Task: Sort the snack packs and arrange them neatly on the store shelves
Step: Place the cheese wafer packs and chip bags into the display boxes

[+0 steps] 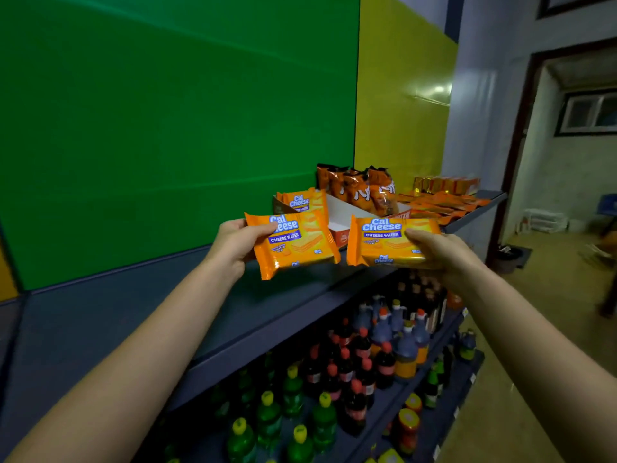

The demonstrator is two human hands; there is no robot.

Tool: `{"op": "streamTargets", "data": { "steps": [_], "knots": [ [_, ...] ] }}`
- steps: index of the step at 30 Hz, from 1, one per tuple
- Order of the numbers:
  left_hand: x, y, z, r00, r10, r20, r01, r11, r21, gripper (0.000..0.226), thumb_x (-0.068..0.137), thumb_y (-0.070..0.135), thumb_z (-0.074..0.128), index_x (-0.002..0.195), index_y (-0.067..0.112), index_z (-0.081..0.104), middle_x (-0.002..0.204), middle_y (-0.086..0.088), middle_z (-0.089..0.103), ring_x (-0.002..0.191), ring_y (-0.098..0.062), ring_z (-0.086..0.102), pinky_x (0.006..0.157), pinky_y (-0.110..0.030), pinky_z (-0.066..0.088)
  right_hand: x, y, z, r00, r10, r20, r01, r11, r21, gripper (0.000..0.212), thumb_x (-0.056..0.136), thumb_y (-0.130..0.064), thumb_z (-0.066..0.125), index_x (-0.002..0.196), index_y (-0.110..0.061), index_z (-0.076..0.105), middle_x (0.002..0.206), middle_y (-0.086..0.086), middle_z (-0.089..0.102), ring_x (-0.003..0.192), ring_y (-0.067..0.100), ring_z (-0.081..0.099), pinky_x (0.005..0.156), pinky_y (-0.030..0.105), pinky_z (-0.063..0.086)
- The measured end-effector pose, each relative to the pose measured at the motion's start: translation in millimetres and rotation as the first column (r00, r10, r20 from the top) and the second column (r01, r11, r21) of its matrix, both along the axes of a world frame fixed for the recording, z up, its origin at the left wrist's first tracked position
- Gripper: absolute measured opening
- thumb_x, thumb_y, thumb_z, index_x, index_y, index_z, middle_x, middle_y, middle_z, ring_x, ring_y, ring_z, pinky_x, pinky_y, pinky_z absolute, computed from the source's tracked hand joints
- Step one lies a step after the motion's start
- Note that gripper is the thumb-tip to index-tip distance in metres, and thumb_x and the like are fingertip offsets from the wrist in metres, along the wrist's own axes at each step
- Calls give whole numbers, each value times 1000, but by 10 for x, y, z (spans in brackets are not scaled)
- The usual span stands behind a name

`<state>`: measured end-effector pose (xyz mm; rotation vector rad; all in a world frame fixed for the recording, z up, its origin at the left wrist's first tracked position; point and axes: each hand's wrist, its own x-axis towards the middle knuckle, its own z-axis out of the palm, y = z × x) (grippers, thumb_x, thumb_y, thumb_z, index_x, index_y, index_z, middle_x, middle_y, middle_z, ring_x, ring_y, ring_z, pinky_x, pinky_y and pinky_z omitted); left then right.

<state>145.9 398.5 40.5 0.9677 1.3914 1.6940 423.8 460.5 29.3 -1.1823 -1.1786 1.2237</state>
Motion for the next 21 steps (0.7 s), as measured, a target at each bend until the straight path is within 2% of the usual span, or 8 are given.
{"op": "streamTargets", "data": {
  "steps": [3,5,8,10,14,16,19,21],
  "knots": [
    [48,558,147,1000,11,-16,-11,1000,11,12,80,5,68,77,11,59,75,-5,64,45,-6,62,47,-18,54,10,586,151,1000,-14,-15,14,999,30,54,87,-23,64,131,1,45,101,11,63,69,16,58,54,27,48],
    [61,875,233,999,30,-28,-29,999,17,13,81,5,68,77,11,58,74,-5,62,39,-4,60,41,-16,51,-4,934,236,1000,-5,-19,6,999,49,54,86,-24,65,131,0,46,110,14,63,70,16,60,50,26,53],
    [74,1297,326,998,49,-39,-48,998,29,13,81,5,68,79,10,56,76,-5,62,46,-9,63,40,-16,51,-27,1391,322,999,25,-37,-22,997,79,50,88,-24,62,129,-1,49,91,8,64,66,15,59,40,18,51],
    [89,1540,359,997,65,-52,-63,998,28,14,81,4,68,79,11,56,78,-6,62,59,-14,61,42,-17,52,-43,1648,355,998,32,-46,-27,994,101,45,88,-25,61,127,-2,51,81,4,62,60,14,61,43,19,50],
    [126,1976,369,989,116,-91,-116,993,1,15,82,3,67,79,11,54,91,-11,63,61,-15,61,46,-23,53,-79,2078,402,995,73,-74,-60,985,163,30,90,-20,58,116,-7,53,77,4,62,40,3,61,38,16,48],
    [131,2185,350,986,138,-92,-140,990,-11,16,81,3,67,79,11,53,93,-13,63,56,-15,62,43,-23,54,-98,2271,423,993,113,-39,-103,975,198,28,90,-19,57,115,-8,52,83,6,64,53,8,66,44,18,52],
    [148,2476,301,977,173,-127,-179,983,-41,17,82,3,67,80,11,53,95,-13,63,64,-17,60,50,-29,54,-130,2535,450,984,163,73,-176,953,246,38,90,-22,58,124,-8,50,107,11,65,90,24,66,72,33,56],
    [175,2652,271,967,199,-157,-209,977,-49,18,82,3,67,79,12,52,91,-12,62,64,-16,59,51,-28,52,-168,2716,446,971,214,108,-236,934,267,40,90,-22,59,126,-9,48,114,12,63,98,27,64,81,39,54]
  ]
}}
